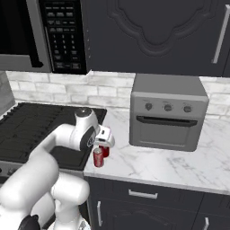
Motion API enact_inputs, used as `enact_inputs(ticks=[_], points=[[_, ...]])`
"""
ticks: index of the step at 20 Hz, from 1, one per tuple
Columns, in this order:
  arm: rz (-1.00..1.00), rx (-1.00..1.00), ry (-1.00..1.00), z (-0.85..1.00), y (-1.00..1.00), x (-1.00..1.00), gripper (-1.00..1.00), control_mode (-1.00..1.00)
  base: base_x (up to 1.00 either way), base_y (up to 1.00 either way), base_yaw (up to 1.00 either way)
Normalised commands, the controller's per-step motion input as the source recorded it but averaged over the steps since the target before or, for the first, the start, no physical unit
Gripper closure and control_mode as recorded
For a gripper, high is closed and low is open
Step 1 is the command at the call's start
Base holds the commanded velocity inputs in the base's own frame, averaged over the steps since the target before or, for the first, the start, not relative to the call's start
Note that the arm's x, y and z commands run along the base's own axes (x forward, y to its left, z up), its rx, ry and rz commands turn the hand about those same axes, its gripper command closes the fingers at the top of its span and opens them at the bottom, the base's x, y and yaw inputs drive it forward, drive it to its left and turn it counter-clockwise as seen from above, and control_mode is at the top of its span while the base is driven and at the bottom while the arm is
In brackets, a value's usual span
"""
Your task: Four empty soda cans are scattered around the kitchen. Gather all the cans and cluster them next to the stove for recycling.
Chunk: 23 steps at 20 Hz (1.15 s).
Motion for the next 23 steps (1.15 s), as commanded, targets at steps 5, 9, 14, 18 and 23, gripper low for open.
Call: enact_inputs(ticks=[5,9,14,18,23], points=[[0.0,0.0,-0.21,0.75,0.0,-0.11,-1.0,-1.0,0.0,0.0,0.0],[0.0,0.0,-0.29,0.65,0.0,-0.62,-1.0,-1.0,0.0,0.0,0.0],[0.0,0.0,-0.25,0.64,0.0,-0.66,-1.0,-1.0,0.0,0.0,0.0],[0.0,0.0,-0.22,0.63,0.0,-0.79,-1.0,-1.0,0.0,0.0,0.0],[0.0,-0.01,-0.14,0.73,0.02,-0.61,-1.0,-1.0,0.0,0.0,0.0]])
